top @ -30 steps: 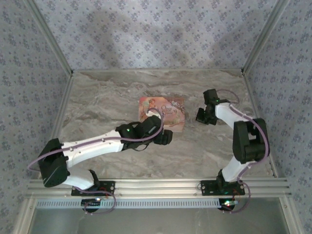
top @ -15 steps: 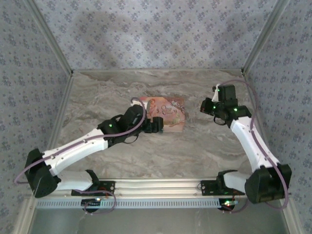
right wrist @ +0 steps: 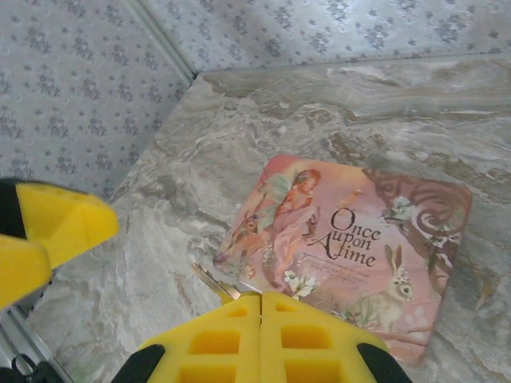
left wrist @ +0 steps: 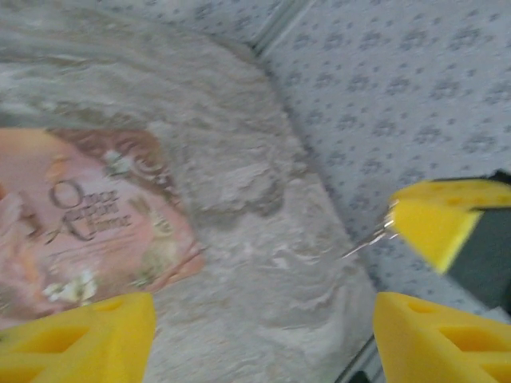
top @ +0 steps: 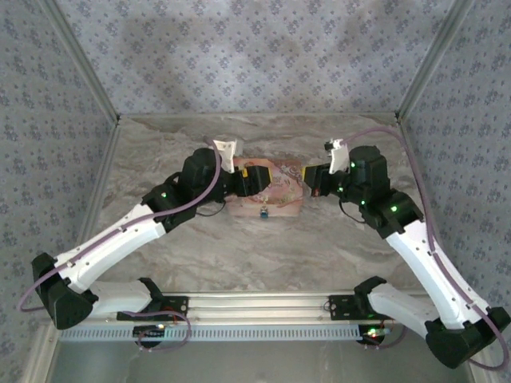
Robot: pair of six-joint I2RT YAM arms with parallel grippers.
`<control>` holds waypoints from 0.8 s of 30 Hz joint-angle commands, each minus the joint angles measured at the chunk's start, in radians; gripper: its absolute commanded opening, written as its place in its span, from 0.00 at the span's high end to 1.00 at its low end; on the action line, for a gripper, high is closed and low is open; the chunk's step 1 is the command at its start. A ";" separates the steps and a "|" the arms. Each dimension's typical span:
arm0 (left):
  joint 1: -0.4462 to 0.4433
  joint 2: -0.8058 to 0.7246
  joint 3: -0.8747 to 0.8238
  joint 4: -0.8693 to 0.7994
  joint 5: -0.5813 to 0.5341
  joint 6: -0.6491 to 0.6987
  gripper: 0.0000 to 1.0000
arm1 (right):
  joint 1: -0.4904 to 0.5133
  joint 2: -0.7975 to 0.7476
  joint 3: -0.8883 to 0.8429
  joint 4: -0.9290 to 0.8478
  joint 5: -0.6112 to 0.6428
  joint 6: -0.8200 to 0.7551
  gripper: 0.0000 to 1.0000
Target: Unlock a padlock with a key
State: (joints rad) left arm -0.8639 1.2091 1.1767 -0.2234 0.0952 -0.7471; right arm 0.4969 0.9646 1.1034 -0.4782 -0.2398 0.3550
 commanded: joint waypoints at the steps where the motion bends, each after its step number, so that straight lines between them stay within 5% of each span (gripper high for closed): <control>1: -0.005 0.028 0.033 0.109 0.090 -0.038 0.30 | 0.069 -0.007 0.022 0.021 0.090 -0.046 1.00; 11: -0.045 0.095 0.083 0.117 0.100 -0.037 0.40 | 0.202 -0.025 0.023 0.035 0.188 -0.068 1.00; 24: -0.054 0.102 0.097 0.121 0.094 -0.037 0.59 | 0.245 -0.025 0.020 0.044 0.223 -0.077 1.00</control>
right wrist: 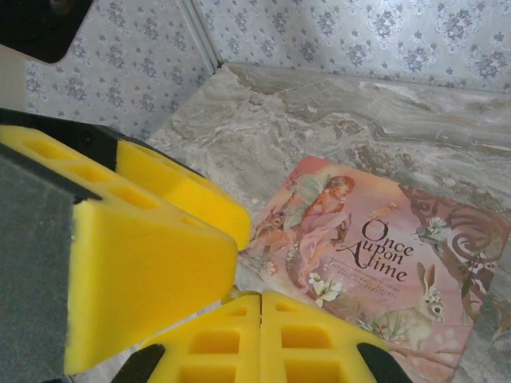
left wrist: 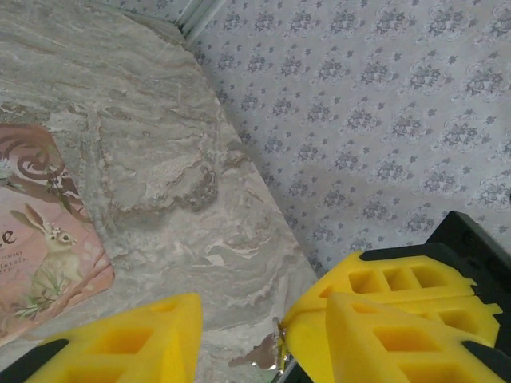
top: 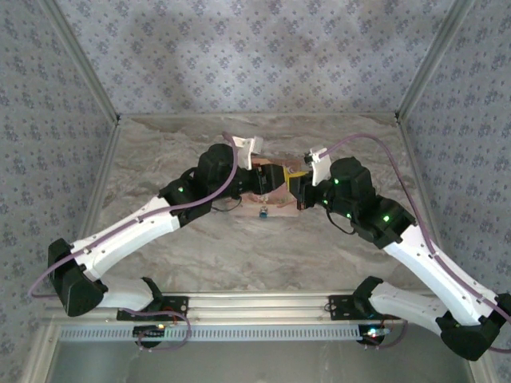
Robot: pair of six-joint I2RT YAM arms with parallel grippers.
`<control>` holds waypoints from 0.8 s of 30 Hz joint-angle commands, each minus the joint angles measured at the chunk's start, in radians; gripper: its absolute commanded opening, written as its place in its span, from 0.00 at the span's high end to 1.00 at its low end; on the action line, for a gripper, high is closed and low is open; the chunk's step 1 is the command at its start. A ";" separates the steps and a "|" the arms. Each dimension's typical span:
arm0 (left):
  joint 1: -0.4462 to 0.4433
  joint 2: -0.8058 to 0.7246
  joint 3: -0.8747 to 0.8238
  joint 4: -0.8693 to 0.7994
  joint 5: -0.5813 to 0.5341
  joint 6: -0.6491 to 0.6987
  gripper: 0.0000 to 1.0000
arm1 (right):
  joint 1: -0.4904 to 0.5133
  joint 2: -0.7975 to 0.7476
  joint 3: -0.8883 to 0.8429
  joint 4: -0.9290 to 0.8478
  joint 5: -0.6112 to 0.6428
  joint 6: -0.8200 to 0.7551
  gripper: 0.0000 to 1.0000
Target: Unlock a padlock with a key
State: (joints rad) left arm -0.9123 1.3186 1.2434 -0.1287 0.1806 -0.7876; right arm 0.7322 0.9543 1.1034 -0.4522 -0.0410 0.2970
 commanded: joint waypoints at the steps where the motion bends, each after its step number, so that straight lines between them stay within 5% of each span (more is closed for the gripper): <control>1: -0.005 -0.007 0.032 0.026 0.009 0.004 0.61 | 0.010 -0.015 0.019 0.016 0.027 -0.021 1.00; 12: -0.005 0.007 0.045 0.029 0.030 0.001 1.00 | 0.029 -0.030 0.026 0.021 0.043 -0.035 1.00; 19: -0.006 0.007 0.045 0.043 0.034 0.000 1.00 | 0.030 -0.039 0.015 0.030 0.051 -0.032 1.00; 20: -0.006 0.004 0.044 0.042 0.029 0.004 1.00 | 0.030 -0.043 0.015 0.030 0.051 -0.030 0.97; 22: -0.006 -0.001 0.048 0.034 0.023 0.023 1.00 | 0.029 -0.050 0.013 0.021 0.055 -0.025 0.73; 24: -0.006 -0.004 0.060 0.002 0.015 0.052 1.00 | 0.024 -0.069 0.004 0.005 0.040 -0.017 0.60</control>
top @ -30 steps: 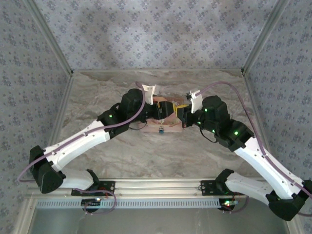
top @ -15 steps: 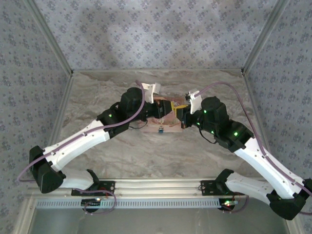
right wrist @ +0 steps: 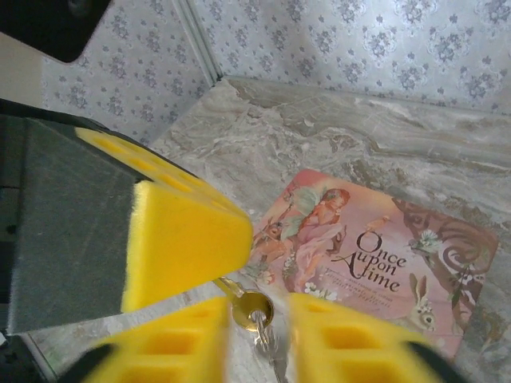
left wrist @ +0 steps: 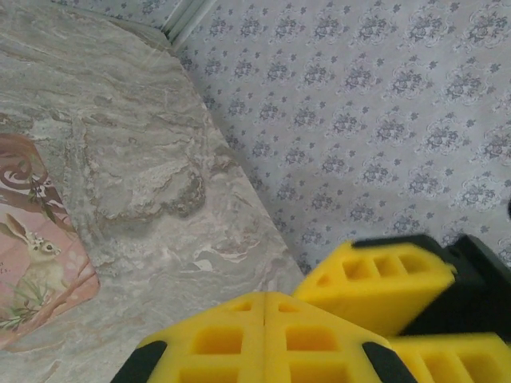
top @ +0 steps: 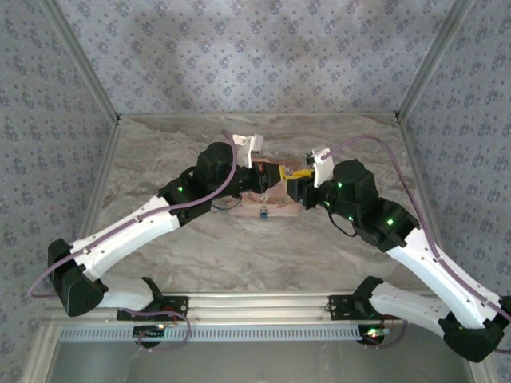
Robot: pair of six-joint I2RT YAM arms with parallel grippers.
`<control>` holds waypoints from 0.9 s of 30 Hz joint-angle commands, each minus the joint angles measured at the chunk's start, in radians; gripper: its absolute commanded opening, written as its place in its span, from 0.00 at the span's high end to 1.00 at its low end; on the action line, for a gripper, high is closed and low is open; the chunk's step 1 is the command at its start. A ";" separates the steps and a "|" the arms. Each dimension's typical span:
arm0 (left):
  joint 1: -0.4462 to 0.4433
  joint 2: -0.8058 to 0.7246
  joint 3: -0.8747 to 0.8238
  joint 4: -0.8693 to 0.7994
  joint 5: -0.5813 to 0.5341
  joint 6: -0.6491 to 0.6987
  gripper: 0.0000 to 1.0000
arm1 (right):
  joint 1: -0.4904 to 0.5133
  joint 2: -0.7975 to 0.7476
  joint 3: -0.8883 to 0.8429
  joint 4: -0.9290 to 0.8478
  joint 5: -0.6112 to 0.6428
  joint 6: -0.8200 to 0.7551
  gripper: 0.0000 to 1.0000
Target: Unlock a padlock with a key
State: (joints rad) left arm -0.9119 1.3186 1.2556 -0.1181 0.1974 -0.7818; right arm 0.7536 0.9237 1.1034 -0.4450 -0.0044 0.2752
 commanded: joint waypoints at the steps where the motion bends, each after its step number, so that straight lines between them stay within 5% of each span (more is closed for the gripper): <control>1: -0.007 -0.005 0.054 -0.021 -0.003 0.059 1.00 | -0.003 -0.051 -0.002 -0.006 -0.011 0.012 0.59; 9: 0.005 -0.030 0.040 -0.044 0.031 0.116 1.00 | -0.173 -0.135 -0.089 0.065 -0.343 0.132 0.57; 17: 0.003 -0.068 -0.017 0.064 0.155 0.108 1.00 | -0.305 -0.130 -0.219 0.383 -0.704 0.334 0.59; 27: -0.011 -0.075 -0.038 0.115 0.195 0.095 1.00 | -0.295 -0.134 -0.254 0.465 -0.751 0.374 0.63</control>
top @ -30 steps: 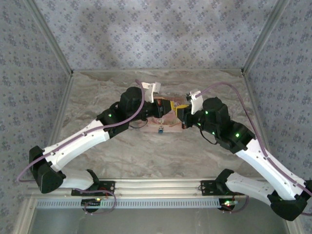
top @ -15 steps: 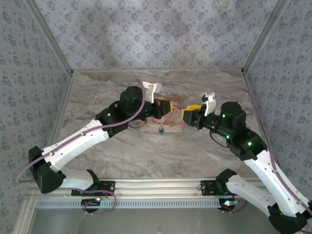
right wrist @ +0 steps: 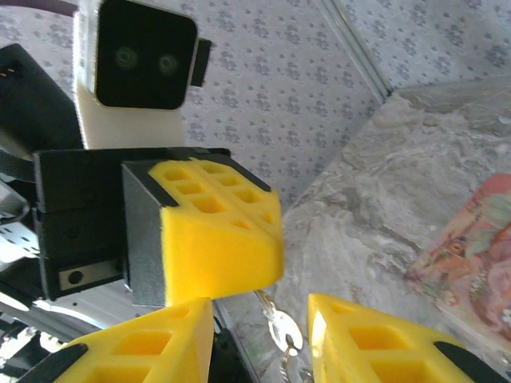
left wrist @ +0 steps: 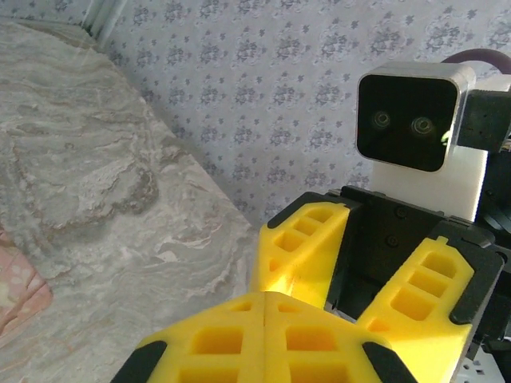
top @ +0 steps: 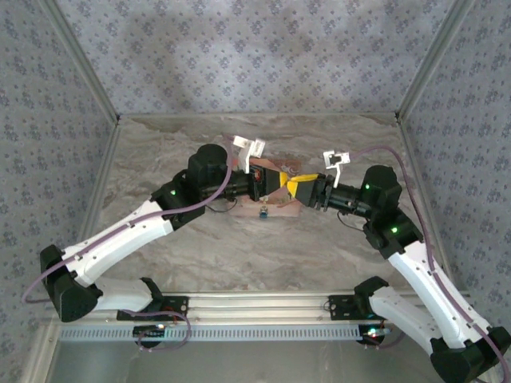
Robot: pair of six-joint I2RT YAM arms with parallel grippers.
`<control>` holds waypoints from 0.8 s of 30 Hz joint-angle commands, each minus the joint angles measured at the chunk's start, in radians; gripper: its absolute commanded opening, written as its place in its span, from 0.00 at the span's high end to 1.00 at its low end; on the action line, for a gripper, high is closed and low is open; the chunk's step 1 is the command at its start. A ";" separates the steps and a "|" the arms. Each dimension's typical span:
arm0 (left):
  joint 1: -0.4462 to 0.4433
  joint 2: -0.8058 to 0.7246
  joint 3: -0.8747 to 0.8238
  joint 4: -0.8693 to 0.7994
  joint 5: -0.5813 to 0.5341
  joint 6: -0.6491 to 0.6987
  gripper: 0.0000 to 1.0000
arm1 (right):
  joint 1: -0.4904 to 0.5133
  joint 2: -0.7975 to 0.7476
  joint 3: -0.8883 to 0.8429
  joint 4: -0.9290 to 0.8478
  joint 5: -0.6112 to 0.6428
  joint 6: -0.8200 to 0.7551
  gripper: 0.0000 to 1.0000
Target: Unlock a padlock with a key
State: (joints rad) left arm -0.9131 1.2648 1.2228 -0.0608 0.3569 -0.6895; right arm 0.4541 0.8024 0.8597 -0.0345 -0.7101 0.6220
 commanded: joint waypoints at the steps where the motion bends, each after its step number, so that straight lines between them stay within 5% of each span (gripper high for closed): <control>1: -0.010 -0.019 -0.003 0.060 0.038 0.002 1.00 | 0.005 -0.010 -0.008 0.054 -0.045 0.027 0.63; 18: -0.015 -0.034 -0.003 0.081 0.031 -0.007 1.00 | 0.010 -0.014 -0.018 0.017 -0.033 0.016 0.64; 24: -0.015 -0.036 -0.002 0.084 0.031 -0.013 1.00 | 0.009 -0.017 -0.016 0.018 -0.036 0.015 0.73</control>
State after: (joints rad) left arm -0.9230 1.2636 1.2217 -0.0391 0.3775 -0.6937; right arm 0.4587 0.7982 0.8467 -0.0185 -0.7280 0.6365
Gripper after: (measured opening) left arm 0.042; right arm 0.276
